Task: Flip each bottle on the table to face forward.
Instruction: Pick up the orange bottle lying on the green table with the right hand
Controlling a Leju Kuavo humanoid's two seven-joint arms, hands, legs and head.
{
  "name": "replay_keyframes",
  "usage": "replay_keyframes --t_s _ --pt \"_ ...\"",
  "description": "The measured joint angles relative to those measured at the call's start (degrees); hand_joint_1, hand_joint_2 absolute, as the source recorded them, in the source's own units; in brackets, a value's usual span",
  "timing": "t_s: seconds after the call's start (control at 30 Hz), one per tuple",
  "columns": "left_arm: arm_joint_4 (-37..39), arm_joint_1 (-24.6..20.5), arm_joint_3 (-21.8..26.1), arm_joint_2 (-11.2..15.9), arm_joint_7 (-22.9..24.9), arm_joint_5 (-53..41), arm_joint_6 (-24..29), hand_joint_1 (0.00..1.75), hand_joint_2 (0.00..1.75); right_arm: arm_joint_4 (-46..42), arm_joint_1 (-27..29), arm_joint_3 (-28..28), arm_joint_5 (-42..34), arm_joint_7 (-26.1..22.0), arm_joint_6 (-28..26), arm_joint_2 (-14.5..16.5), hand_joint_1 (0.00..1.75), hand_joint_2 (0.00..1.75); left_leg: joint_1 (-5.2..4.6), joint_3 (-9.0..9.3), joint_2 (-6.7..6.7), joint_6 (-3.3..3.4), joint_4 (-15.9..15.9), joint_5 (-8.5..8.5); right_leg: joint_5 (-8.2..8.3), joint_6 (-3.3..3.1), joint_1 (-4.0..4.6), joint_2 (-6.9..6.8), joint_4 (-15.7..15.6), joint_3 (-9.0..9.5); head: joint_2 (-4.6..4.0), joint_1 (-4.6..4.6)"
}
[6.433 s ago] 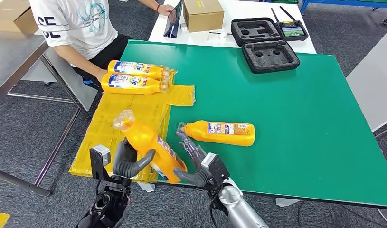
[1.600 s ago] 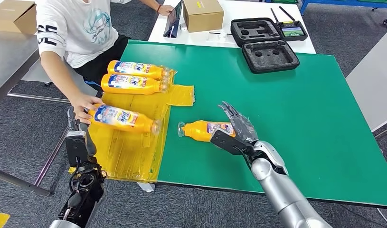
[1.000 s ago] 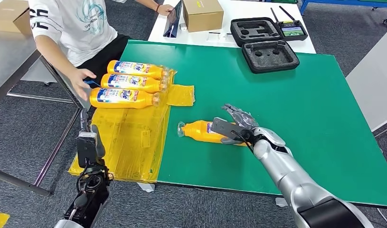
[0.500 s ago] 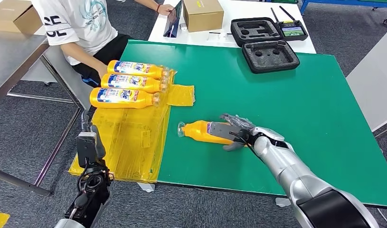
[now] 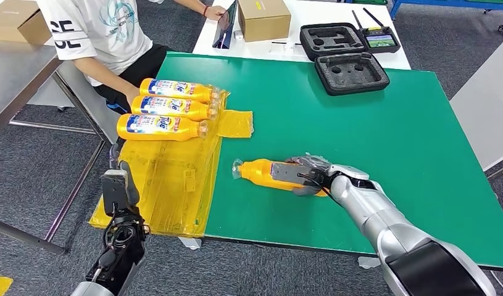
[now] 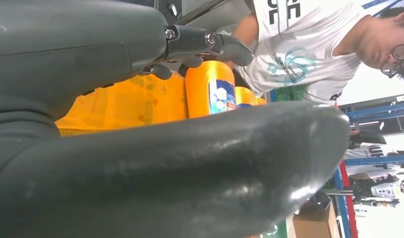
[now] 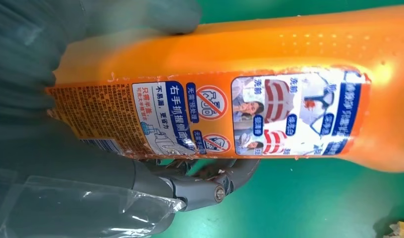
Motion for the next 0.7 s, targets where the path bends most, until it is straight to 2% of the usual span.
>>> replay_keyframes --t_s 0.2,0.3,0.43,0.7 --pt "0.01 0.02 -0.37 0.00 0.07 0.41 -0.05 0.00 0.00 0.15 0.09 0.46 -1.19 -0.22 -1.07 -0.16 1.75 1.75 0.00 0.02 0.00 0.00 0.00 0.00 0.00 0.00 0.00 0.00 0.00 0.01 0.00 -0.01" --pt "-0.01 0.21 -0.41 0.01 0.46 1.07 -1.01 0.00 0.00 0.13 0.99 -0.31 -5.30 -3.82 -4.25 -0.18 1.75 1.75 0.00 0.02 0.00 0.00 0.00 0.00 0.00 0.00 0.00 0.00 0.00 0.03 0.00 0.01" --pt "-0.52 0.95 -0.66 0.00 1.21 1.86 -2.86 0.00 0.00 -0.71 3.50 -3.83 -12.70 -11.87 -8.01 0.02 1.75 1.75 0.00 0.02 0.01 0.00 0.00 -0.01 0.00 0.00 0.00 0.02 0.00 0.01 0.00 0.01" --pt "-1.16 1.55 -1.20 0.00 1.23 2.05 -3.16 0.00 0.00 -1.64 5.17 -7.43 -14.26 -13.63 -8.57 0.47 1.75 1.75 0.00 0.01 -0.02 0.00 0.00 -0.01 0.00 0.00 0.01 -0.01 0.00 0.02 0.00 0.00"
